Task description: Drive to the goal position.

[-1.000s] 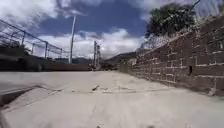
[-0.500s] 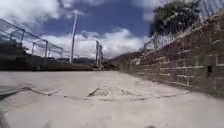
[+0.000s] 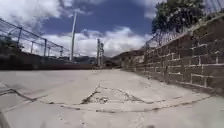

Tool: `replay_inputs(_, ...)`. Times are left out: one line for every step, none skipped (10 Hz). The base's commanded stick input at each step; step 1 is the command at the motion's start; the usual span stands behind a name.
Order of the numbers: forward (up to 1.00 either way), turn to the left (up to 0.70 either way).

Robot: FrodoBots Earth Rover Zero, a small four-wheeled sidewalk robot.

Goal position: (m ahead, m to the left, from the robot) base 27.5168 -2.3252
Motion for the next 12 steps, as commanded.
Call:
replay_inputs(1.00,0.00)
replay_inputs(1.00,0.00)
replay_inputs(1.00,0.00)
replay_inputs(1.00,0.00)
replay_inputs(1.00,0.00)
replay_inputs(1.00,0.00)
replay_inputs(1.00,0.00)
replay_inputs(1.00,0.00)
replay_inputs(1.00,0.00)
replay_inputs(1.00,0.00)
replay_inputs(1.00,-0.27)
replay_inputs(1.00,-0.27)
